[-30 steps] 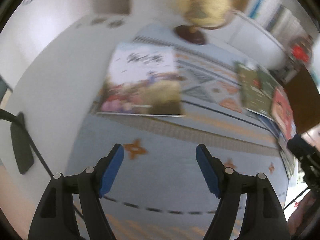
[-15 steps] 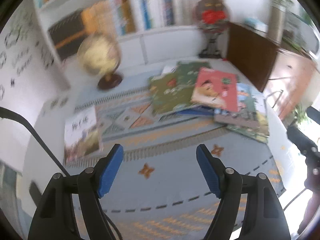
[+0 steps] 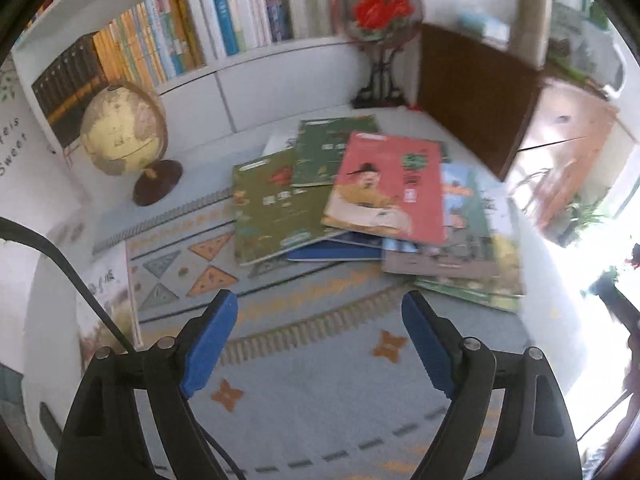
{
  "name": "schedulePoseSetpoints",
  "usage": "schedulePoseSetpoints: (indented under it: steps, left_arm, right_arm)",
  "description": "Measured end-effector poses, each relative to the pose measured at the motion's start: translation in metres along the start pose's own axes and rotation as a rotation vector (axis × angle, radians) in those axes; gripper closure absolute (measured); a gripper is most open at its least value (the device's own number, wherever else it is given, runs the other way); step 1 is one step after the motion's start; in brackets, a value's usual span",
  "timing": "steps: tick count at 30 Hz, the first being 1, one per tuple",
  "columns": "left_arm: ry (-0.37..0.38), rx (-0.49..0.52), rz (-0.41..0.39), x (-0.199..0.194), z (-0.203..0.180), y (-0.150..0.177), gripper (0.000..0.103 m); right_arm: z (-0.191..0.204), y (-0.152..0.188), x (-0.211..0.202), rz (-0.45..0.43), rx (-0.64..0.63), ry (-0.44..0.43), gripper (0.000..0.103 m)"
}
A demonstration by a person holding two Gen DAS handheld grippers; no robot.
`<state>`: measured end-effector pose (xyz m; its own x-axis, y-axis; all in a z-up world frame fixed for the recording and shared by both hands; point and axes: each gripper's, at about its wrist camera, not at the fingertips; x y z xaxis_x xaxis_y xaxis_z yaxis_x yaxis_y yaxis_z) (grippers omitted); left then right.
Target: Organize books
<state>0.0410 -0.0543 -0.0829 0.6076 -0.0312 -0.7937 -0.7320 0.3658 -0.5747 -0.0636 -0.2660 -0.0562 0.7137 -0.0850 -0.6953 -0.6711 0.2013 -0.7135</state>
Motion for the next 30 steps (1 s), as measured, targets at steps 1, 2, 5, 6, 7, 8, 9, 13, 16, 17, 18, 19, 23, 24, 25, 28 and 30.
schedulePoseSetpoints:
  steps: [1,2,5,6,7,8,9,13,16,17,18,19,23,24,25,28,30]
  left_arm:
    - [-0.023,0.018,0.001,0.006,0.0,0.0,0.02]
    - [-0.047,0.041,0.005,0.011,0.002,-0.003,0.02]
    - [-0.077,0.072,0.016,0.032,0.015,-0.017,0.02]
    - [-0.058,0.068,0.023,0.039,0.018,-0.021,0.02]
    - [-0.029,0.058,0.03,0.047,0.023,-0.026,0.02]
    - [-0.005,0.048,0.035,0.056,0.027,-0.031,0.02]
    - [0.011,0.044,0.035,0.062,0.029,-0.035,0.02]
    - [0.097,0.071,0.002,0.092,0.032,-0.054,0.02]
    - [0.19,0.091,-0.007,0.122,0.029,-0.069,0.02]
    - [0.232,0.084,-0.002,0.132,0.028,-0.074,0.02]
    - [0.272,0.066,0.001,0.141,0.029,-0.079,0.02]
    - [0.295,0.058,0.011,0.146,0.029,-0.081,0.02]
    - [0.396,0.01,0.047,0.18,0.028,-0.093,0.02]
    - [0.415,-0.004,0.064,0.188,0.028,-0.094,0.022]
    - [0.432,-0.014,0.075,0.195,0.028,-0.094,0.022]
    - [0.421,-0.028,0.087,0.207,0.026,-0.093,0.022]
    - [0.42,-0.036,0.1,0.213,0.023,-0.093,0.022]
  right_arm:
    - [-0.002,-0.005,0.007,0.002,0.011,0.002,0.004]
    - [-0.003,-0.01,0.016,0.01,0.02,0.009,0.004]
    - [-0.004,-0.025,0.047,0.051,0.05,0.017,0.004]
    - [-0.004,-0.03,0.06,0.071,0.061,0.02,0.004]
    - [-0.003,-0.034,0.07,0.086,0.07,0.019,0.004]
    - [-0.002,-0.038,0.079,0.099,0.077,0.014,0.004]
    - [0.0,-0.041,0.087,0.11,0.084,0.01,0.004]
    - [0.006,-0.052,0.122,0.155,0.097,0.006,0.004]
    - [0.002,-0.057,0.153,0.205,0.141,-0.019,0.009]
    - [0.0,-0.058,0.162,0.224,0.156,-0.029,0.02]
    - [-0.001,-0.059,0.171,0.249,0.17,-0.037,0.029]
    - [-0.002,-0.059,0.181,0.279,0.187,-0.048,0.032]
    - [-0.003,-0.061,0.205,0.324,0.217,-0.066,0.04]
    - [-0.001,-0.061,0.209,0.322,0.206,-0.06,0.042]
    - [0.001,-0.062,0.212,0.322,0.19,-0.045,0.043]
    - [0.008,-0.063,0.222,0.322,0.129,-0.018,0.043]
    - [0.009,-0.063,0.228,0.332,0.117,-0.027,0.043]
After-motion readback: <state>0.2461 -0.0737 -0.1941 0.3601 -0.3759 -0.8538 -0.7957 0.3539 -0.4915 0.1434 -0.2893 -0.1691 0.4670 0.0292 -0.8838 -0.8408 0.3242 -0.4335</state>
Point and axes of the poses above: each gripper's, at about its wrist camera, not at the fingertips, and x roughly the way its jaws point, z to its left, y to its underside, and after that the axes turned 8 degrees about x, right-handed
